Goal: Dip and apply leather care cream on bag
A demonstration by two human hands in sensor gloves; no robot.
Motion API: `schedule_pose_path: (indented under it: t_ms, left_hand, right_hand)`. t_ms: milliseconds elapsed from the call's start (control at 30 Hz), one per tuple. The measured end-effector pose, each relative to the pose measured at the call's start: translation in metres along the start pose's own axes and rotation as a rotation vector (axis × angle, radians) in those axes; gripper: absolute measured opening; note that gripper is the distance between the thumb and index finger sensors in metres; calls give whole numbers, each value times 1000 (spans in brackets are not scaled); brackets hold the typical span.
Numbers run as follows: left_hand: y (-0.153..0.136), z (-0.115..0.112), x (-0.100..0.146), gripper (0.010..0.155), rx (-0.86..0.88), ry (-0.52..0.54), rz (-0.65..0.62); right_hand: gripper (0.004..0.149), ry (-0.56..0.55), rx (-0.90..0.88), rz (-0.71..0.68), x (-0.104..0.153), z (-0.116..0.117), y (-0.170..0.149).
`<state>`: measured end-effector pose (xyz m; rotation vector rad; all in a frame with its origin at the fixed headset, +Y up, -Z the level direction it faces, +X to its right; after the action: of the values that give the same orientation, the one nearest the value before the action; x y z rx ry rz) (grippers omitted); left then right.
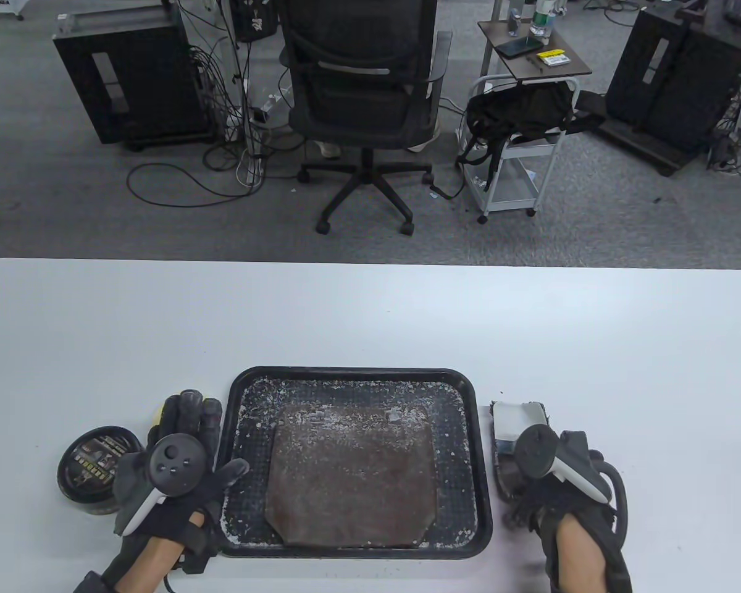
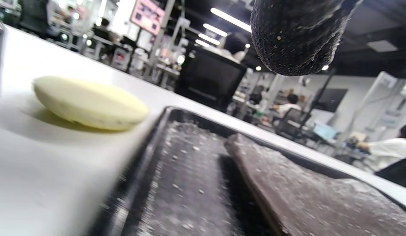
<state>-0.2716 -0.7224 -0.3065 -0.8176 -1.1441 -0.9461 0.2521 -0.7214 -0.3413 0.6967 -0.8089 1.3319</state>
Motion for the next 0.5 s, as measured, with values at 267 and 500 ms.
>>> schedule_pose_path:
  t_ms: [267, 500]
  left_hand:
    - [-47, 36, -16, 98, -86, -20, 164]
    - [-105, 23, -27, 108, -127, -192, 360]
  right_hand:
    - [111, -249, -83, -146, 21, -18, 9]
    - [108, -394, -58, -155, 23, -21, 12]
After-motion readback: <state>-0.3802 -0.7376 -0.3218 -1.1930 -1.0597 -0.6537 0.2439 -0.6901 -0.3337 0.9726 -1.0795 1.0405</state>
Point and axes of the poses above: the tracker on the back of each hand, its own y axis roughly to the thumb side, its own x axis roughly from the fingertips to the wrist, z = x × y, the point moved 1 cm from there along -x, roughly from the wrist to the fingertips, and after that the axes turned 12 degrees about y, right-handed, at the moved point
